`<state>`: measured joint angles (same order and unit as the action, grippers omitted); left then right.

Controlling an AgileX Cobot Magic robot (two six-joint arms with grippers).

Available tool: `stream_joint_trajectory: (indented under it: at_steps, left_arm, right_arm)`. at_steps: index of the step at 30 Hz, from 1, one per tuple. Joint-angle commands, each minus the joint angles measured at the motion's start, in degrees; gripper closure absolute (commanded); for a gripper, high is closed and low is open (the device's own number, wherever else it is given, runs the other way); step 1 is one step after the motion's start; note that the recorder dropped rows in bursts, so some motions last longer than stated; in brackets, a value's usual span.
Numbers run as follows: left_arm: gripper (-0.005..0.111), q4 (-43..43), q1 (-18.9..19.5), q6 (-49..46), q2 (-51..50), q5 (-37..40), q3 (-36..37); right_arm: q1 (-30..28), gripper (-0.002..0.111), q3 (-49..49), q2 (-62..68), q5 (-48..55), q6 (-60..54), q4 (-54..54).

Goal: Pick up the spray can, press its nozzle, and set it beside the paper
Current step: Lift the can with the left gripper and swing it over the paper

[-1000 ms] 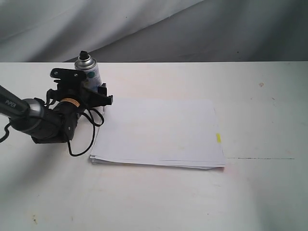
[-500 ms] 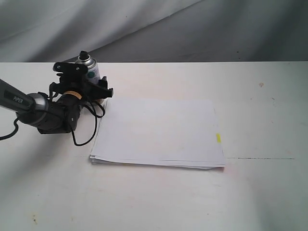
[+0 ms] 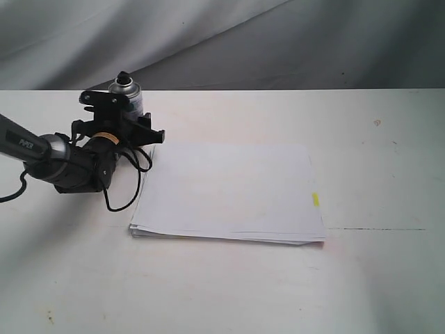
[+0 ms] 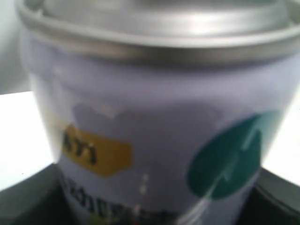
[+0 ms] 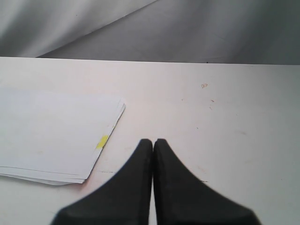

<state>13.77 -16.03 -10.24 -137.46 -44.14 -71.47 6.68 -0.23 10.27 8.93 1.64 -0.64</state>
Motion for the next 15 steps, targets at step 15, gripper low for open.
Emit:
stream_joint_trajectory:
  at_steps: [15]
  left_arm:
    - [0.107, -0.8, -3.4, -4.2, 28.9, 24.9, 9.0]
  right_arm:
    - [0.0, 0.108, 0.2, -0.1, -0.1, 0.1, -0.6]
